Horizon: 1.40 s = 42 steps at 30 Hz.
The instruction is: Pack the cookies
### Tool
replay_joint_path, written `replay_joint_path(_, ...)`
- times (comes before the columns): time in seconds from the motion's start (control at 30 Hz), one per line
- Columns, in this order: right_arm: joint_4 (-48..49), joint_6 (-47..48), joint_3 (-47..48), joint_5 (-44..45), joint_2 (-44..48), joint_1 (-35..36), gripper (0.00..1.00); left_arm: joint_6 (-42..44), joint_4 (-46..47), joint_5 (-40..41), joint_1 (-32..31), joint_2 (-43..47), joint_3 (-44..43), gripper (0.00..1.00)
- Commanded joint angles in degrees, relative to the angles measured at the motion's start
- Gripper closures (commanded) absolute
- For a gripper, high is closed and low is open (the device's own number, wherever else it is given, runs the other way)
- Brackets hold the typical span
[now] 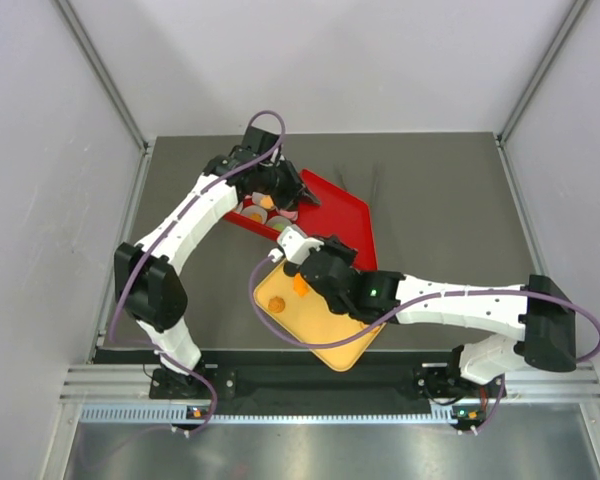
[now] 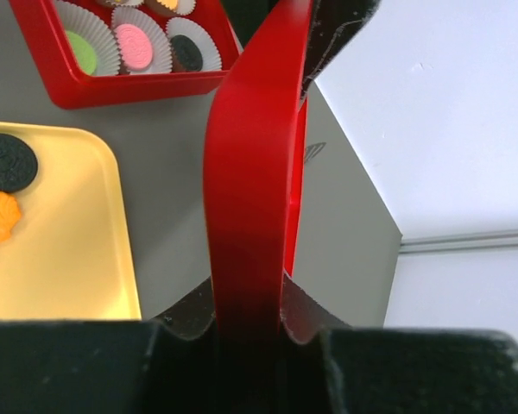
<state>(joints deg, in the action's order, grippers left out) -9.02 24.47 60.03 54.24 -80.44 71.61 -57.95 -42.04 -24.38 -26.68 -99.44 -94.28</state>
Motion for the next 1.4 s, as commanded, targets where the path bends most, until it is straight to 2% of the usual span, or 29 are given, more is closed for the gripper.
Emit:
replay_joint_path(0.0,1.02,-0.82,2.99,3.51,0.64,-0.51,0.99,1.18,0.47,-2.51,0.48,4.34,-0.12,0.92)
replay_joint_path(0.1,0.31,-1.18,3.16,3.94,2.13,-0.51,1.0,1.53,1.35,-2.6,0.83,4.6,0.24,0.91)
replay_joint_path(0.23,-1.09,-1.35,3.51,5.18,4.5,-0.51,1.0,4.07,0.64,-0.58,1.8,4.95,-0.64,0.53)
replay_joint_path(0.27,-1.61,-1.7,3.6,5.09,5.55,-0.6,1.0,5.03,1.25,0.03,2.15,5.39,-0.21,0.4)
replay_joint_path(0.33,-3.63,-3.19,3.95,4.74,6.52,-0.51,1.0,5.57,3.1,1.79,3.99,7.15,0.15,0.31)
replay_joint_path(0.4,-5.48,-5.03,4.3,4.3,7.32,-0.51,1.0,5.75,4.42,1.79,6.88,7.77,0.41,0.26)
replay_joint_path(0.57,-10.4,-8.47,5.27,4.56,9.07,-0.95,1.0,8.37,5.21,3.28,12.87,6.45,-2.3,0.26)
replay_joint_path(0.63,-12.25,-11.54,6.67,2.64,9.6,-2.79,1.0,10.04,4.69,6.78,14.98,5.05,-4.24,0.27)
replay_joint_path(0.73,-14.71,-16.9,9.65,-6.13,10.39,-8.93,1.0,13.21,5.56,16.09,17.27,2.85,-7.4,0.29)
replay_joint_path(0.77,-15.41,-18.39,10.71,-12.25,10.74,-10.95,1.0,15.13,6.35,22.82,17.71,2.24,-8.37,0.29)
replay_joint_path(0.87,-15.42,-24.1,14.32,-24.76,11.01,-21.47,1.0,16.99,9.15,29.37,20.25,0.13,-7.59,0.3)
replay_joint_path(1.07,-13.23,-34.3,19.16,-46.48,8.47,-34.23,1.0,18.93,14.61,30.53,25.88,-7.51,-6.09,0.32)
replay_joint_path(1.13,-10.33,-37.73,19.25,-53.84,7.68,-36.97,1.0,19.11,19.08,28.96,28.33,-9.8,-4.0,0.32)
replay_joint_path(1.27,-6.02,-41.08,18.9,-61.7,3.64,-41.81,1.0,18.23,23.32,26.32,31.51,-15.41,-3.45,0.39)
replay_joint_path(1.3,-5.06,-42.04,18.55,-63.01,3.19,-42.43,1.0,18.14,23.41,25.97,32.38,-16.39,-3.89,0.46)
replay_joint_path(1.37,-1.98,-43.88,17.76,-66.53,2.14,-44.44,1.0,17.09,23.76,24.65,33.35,-19.11,-4.42,0.5)
